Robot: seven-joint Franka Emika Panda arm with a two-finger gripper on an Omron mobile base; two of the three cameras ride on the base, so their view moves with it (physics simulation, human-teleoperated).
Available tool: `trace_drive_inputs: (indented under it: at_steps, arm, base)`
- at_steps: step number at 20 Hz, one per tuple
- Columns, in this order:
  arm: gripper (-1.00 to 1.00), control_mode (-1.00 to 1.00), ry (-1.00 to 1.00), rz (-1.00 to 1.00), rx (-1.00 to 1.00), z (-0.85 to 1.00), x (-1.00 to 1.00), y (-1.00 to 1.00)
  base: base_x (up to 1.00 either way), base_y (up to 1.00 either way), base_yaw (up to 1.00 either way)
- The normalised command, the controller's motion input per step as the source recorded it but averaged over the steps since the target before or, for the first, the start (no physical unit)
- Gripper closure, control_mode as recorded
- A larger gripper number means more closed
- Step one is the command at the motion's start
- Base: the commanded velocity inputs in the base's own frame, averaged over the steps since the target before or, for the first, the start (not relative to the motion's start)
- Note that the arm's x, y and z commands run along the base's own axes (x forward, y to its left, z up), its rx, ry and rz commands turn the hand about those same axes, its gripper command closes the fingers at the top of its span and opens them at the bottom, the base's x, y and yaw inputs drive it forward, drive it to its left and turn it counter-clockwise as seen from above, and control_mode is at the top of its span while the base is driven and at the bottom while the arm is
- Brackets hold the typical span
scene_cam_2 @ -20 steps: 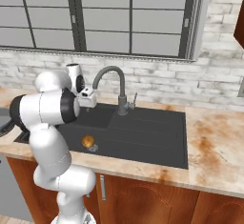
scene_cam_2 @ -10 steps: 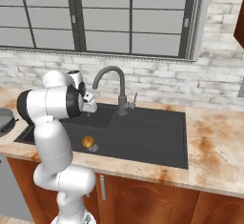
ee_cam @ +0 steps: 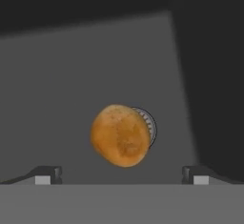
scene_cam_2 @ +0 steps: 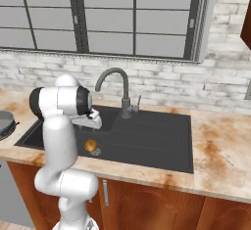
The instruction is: Dump the potato from the pot into the sink. Then turn on the water and wash the potato. Then turn off the water and put the potato back in the pot.
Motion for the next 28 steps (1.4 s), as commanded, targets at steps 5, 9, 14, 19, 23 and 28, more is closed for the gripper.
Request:
trace_drive_inputs:
  at_steps: [5,9,14,19,23,28]
  arm:
    - [-1.00,-1.00,-0.01,-0.01,0.00,-0.68,0.00,0.00]
    - [-1.00,-1.00,0.00,0.00,0.00,-0.64,0.00,0.00]
    - [-1.00,-1.00,0.00,0.00,0.00,-0.54,0.00,-0.03]
    - [-1.00,-1.00,0.00,0.00,0.00,-0.27,0.00,0.00]
    - [1.00,-1.00,0.00,0.00,0.00,-0.08,0.00,0.00]
    - [1.00,-1.00,-0.08,-0.04,0.00,0.61,-0.03,0.32]
  base:
    - [0.00,0.00,0.00]
    - [0.00,0.00,0.00]
    - [0.00,0.00,0.00]
    - [0.00,0.00,0.00]
    - [0.00,0.00,0.00]
    - [0.00,0.00,0.00]
